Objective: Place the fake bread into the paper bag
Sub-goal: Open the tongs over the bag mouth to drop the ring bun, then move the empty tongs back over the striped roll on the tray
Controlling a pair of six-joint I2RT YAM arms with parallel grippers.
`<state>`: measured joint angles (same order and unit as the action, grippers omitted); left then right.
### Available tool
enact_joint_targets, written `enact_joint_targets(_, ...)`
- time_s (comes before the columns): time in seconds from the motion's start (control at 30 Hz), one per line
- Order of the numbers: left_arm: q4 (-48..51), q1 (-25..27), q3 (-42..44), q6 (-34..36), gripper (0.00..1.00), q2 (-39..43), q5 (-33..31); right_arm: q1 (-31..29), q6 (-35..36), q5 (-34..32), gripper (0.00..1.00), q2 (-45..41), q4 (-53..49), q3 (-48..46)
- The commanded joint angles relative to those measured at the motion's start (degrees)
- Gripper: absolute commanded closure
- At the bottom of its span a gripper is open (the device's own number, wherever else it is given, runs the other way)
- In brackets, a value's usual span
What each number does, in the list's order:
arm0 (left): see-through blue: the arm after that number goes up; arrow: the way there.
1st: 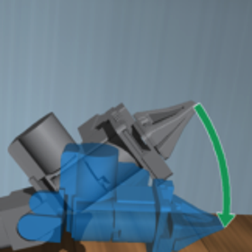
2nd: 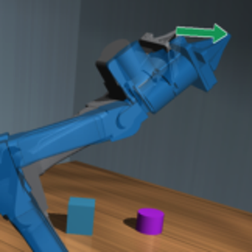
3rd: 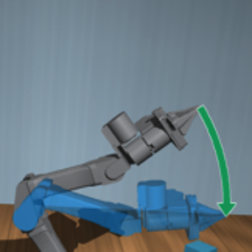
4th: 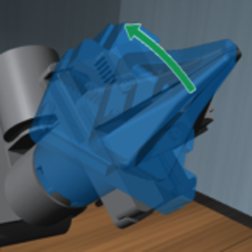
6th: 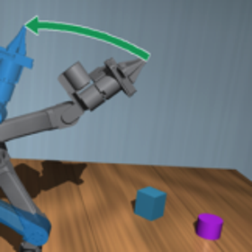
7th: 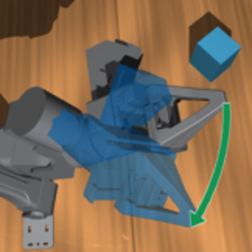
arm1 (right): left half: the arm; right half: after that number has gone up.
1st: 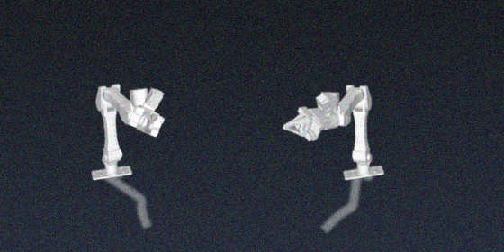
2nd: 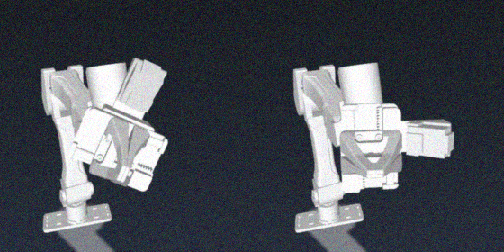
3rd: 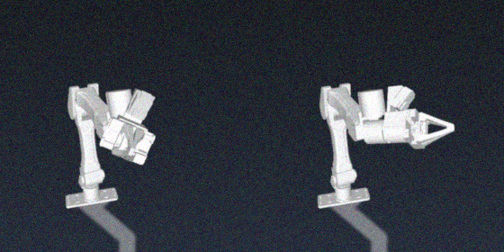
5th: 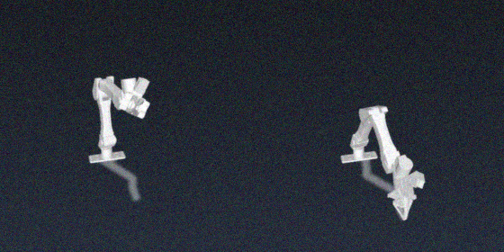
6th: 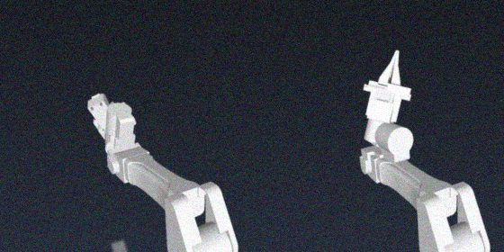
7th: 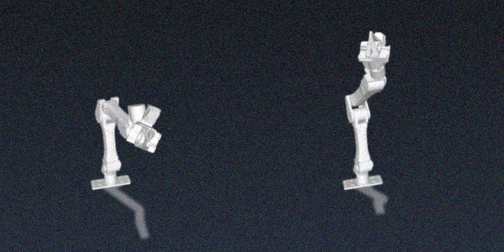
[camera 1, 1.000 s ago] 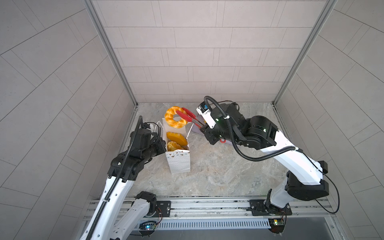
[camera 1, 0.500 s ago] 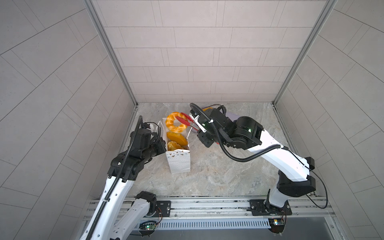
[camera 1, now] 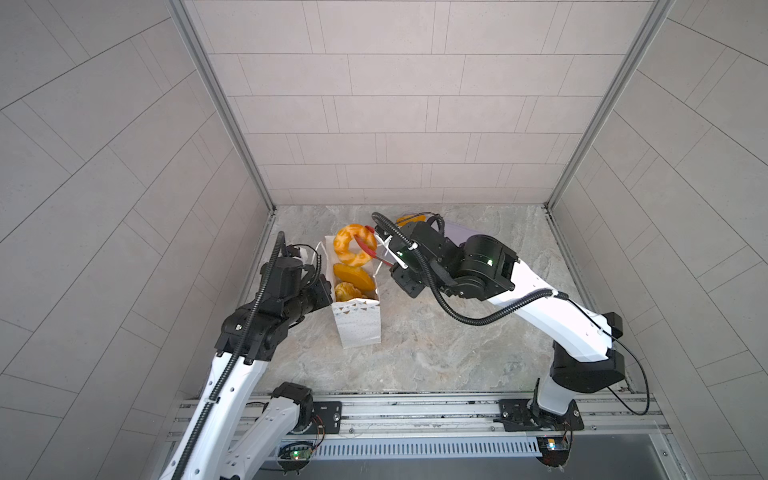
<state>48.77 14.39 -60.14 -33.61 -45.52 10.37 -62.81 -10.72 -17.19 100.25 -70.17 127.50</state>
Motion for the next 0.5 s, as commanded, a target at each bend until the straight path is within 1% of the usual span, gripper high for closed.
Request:
enact_joint_targets(0.0, 0.09, 0.15, 0.18, 0.21, 0.93, 0.62, -0.39, -0.48, 0.18, -1.56, 0.55, -0.97, 1.0, 1.35)
enact_joint_targets(0.3, 0.01, 0.11, 0.41, 0.21, 0.93, 0.69, -0.36, -0.56, 0.06, -0.43, 0.54, -2.83, 2.19, 1.1)
enact_joint_targets(0.47, 0.21, 0.15, 0.45, 0.21, 0.93, 0.61, -0.51, -0.4, 0.23, -3.24, 0.54, -4.6, 3.19, 0.31)
